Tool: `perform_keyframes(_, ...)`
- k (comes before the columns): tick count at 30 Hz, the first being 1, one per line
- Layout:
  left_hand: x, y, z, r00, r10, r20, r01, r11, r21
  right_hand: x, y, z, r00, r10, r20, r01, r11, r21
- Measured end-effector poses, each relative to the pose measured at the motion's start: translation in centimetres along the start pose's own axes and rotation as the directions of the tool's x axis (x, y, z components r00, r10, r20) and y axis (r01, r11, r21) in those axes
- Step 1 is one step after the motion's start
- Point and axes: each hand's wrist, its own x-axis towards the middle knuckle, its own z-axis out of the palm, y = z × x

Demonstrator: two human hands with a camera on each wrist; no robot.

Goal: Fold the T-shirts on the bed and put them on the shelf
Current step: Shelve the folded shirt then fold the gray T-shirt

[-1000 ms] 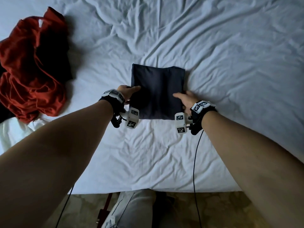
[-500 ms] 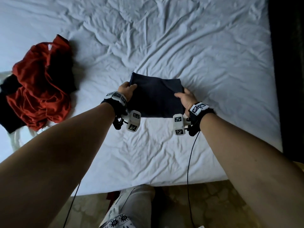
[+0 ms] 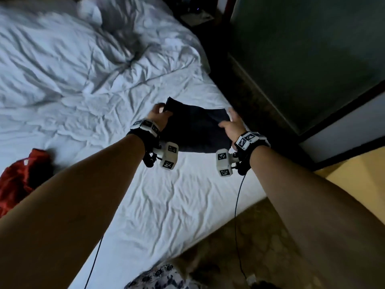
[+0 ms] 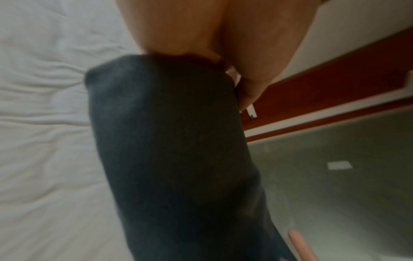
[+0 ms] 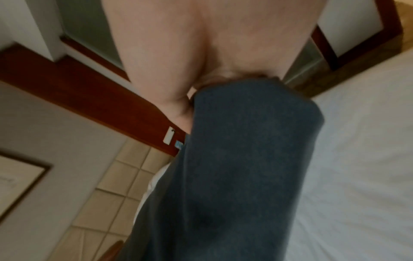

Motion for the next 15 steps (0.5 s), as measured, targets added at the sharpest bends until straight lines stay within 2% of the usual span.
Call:
perform_keyframes(3, -3.8, 5.8, 5.0, 0.976, 0.177, 0.130, -0.184, 0.982, 0.040, -2.9, -1.7, -7.7, 0.994, -0.068, -0.083, 0.070, 0.997, 0.021)
perform_keyframes(7, -9.4, 12.5, 13.0, 0.876, 0.378, 0.300, -0.418, 0.905, 0.082, -6.0, -2.6, -18.8, 0.975, -0.130, -0.182, 0.138, 0.990, 0.031)
perform_keyframes(13, -17.9, 20.7, 25.3, 0.804, 0.489, 0.339, -0.524, 0.851, 0.017, -12.8, -3.8, -34.2, 0.922, -0.170, -0.347, 0.209, 0.975, 0.077)
perform_keyframes(15, -21.1, 23.2, 29.5, 0.759, 0.515, 0.398, -0.566, 0.825, 0.012, -15.5, -4.1, -39.2, 0.896, -0.158, -0.415, 0.209, 0.975, 0.081)
